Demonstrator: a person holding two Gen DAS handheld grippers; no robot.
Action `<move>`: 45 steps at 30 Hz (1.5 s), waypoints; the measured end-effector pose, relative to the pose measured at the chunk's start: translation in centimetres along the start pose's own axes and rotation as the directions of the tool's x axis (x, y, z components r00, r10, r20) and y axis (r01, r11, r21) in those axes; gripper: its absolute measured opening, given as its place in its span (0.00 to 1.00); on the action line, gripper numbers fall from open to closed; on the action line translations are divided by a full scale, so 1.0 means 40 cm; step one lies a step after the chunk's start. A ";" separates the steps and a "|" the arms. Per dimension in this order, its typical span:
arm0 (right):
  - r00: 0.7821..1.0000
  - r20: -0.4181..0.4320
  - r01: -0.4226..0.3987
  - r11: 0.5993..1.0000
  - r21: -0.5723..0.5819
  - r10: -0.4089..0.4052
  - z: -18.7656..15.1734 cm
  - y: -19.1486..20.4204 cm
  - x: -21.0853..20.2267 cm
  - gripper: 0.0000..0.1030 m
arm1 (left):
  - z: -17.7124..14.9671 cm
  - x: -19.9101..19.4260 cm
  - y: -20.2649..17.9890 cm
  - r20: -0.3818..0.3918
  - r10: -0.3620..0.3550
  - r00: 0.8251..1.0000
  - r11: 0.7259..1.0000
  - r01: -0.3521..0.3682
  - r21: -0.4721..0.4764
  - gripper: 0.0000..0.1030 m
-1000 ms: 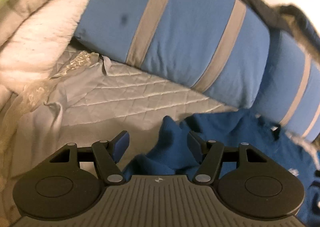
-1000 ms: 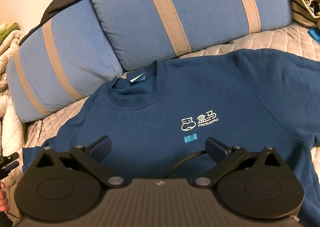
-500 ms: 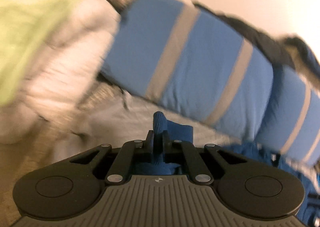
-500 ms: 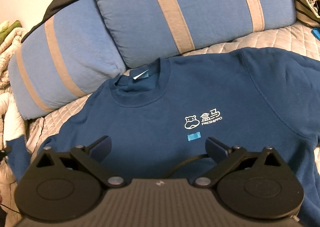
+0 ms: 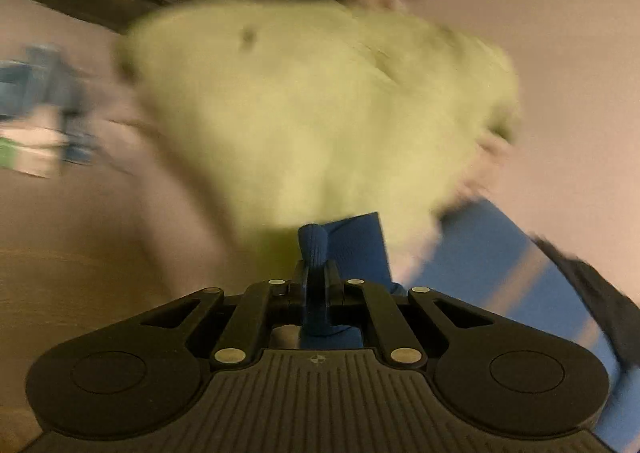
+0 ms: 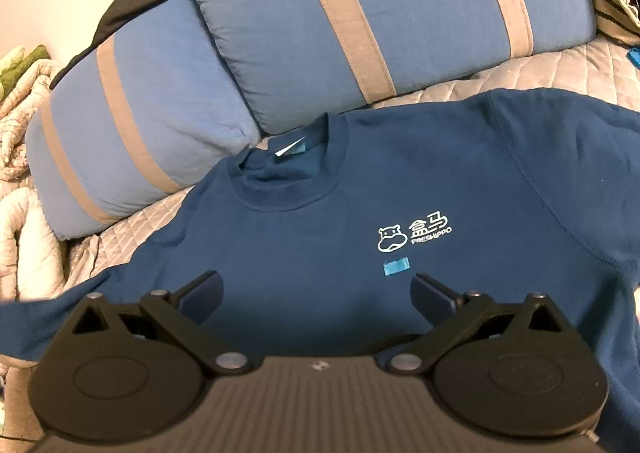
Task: Fold clothes
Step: 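Pull the held sleeve outward away from the body with the left gripper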
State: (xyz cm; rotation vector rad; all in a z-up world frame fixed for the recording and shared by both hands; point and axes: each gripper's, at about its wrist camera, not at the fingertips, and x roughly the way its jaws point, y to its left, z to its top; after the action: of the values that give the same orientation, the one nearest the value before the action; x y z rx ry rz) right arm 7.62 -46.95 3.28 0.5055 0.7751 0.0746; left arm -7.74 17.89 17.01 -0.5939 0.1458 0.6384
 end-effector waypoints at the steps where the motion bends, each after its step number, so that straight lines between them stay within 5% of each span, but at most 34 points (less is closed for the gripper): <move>1: 1.000 -0.002 -0.001 1.000 0.002 0.001 0.000 0.000 0.000 1.00 | -0.013 0.000 0.026 0.009 0.056 0.998 0.998 -0.056 -0.005 0.07; 3: 1.000 -0.008 -0.003 1.000 0.004 0.003 -0.001 0.000 0.002 1.00 | -0.059 0.023 0.084 -0.009 0.174 0.985 0.985 -0.174 -0.004 0.07; 6: 1.000 -0.014 -0.004 1.000 0.002 0.004 -0.003 0.000 0.004 1.00 | -0.130 0.068 0.176 -0.067 0.329 0.942 0.944 -0.330 -0.008 0.07; 9: 1.000 -0.020 -0.001 1.000 -0.005 0.001 -0.005 0.000 0.005 1.00 | -0.194 0.105 0.283 -0.177 0.414 0.893 0.904 -0.426 -0.032 0.07; 12: 1.000 -0.031 0.001 1.000 -0.010 -0.002 -0.007 0.000 0.009 1.00 | -0.220 0.116 0.329 -0.207 0.430 0.879 0.893 -0.447 -0.043 0.08; 24: 0.998 -0.053 -0.018 0.999 -0.033 0.016 -0.009 0.000 0.016 1.00 | -0.154 0.110 0.275 -0.086 0.432 0.898 0.902 -0.429 0.059 0.08; 29: 0.998 -0.061 -0.029 0.998 -0.051 0.026 -0.009 0.002 0.018 1.00 | -0.175 0.124 0.272 -0.100 0.443 0.891 0.895 -0.434 0.102 0.08; 40: 0.997 -0.076 -0.041 0.995 -0.096 0.034 -0.014 0.013 0.021 1.00 | -0.177 0.106 0.269 -0.120 0.375 0.919 0.926 -0.365 0.092 0.10; 45: 0.996 -0.080 -0.041 0.995 -0.096 0.033 -0.014 0.011 0.020 1.00 | -0.177 0.079 0.324 -0.157 0.348 0.924 0.933 -0.358 -0.037 0.47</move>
State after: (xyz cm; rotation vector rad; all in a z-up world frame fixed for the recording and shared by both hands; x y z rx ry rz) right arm 7.89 -46.12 2.63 0.4257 0.8346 0.1668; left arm -12.62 23.87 4.04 -0.6858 0.3795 0.9526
